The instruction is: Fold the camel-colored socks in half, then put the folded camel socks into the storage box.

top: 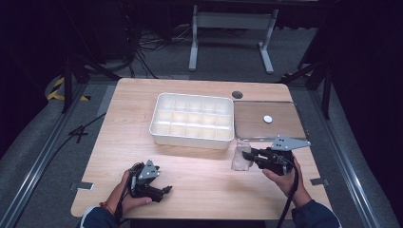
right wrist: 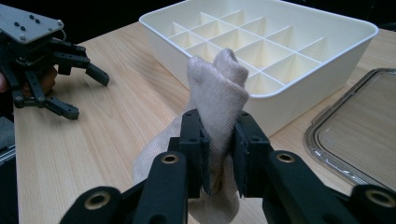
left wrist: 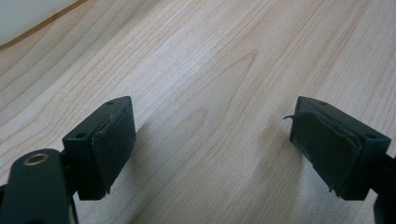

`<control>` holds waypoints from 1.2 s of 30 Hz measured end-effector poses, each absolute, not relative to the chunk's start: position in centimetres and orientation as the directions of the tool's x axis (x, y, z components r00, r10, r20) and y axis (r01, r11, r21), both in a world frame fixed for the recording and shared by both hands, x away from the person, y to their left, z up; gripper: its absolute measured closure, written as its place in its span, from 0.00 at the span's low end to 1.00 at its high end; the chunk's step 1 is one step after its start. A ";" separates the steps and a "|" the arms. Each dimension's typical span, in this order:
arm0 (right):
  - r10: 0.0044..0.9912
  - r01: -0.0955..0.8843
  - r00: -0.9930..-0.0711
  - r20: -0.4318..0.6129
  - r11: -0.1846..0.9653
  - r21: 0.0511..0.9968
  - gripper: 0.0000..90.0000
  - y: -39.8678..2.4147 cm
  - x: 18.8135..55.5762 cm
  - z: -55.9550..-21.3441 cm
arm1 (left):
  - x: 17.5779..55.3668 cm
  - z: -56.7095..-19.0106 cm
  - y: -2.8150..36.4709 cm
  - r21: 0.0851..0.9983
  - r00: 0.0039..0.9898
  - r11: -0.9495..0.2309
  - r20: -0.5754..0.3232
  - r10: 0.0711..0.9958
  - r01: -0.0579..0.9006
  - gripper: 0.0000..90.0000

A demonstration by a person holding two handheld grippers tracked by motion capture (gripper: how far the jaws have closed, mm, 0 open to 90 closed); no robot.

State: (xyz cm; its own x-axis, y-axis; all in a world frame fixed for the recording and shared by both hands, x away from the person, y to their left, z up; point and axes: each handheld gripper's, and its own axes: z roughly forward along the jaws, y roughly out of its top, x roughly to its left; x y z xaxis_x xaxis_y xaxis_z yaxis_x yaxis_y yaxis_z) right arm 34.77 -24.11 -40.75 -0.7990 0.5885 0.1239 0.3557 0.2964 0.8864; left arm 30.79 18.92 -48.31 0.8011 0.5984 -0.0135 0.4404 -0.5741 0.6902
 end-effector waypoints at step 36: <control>0.606 0.309 -0.790 0.092 0.264 0.914 0.84 -24.7 35.1 -39.2 | 30.9 -48.3 19.0 0.690 0.811 -0.582 -0.012 0.585 0.430 0.16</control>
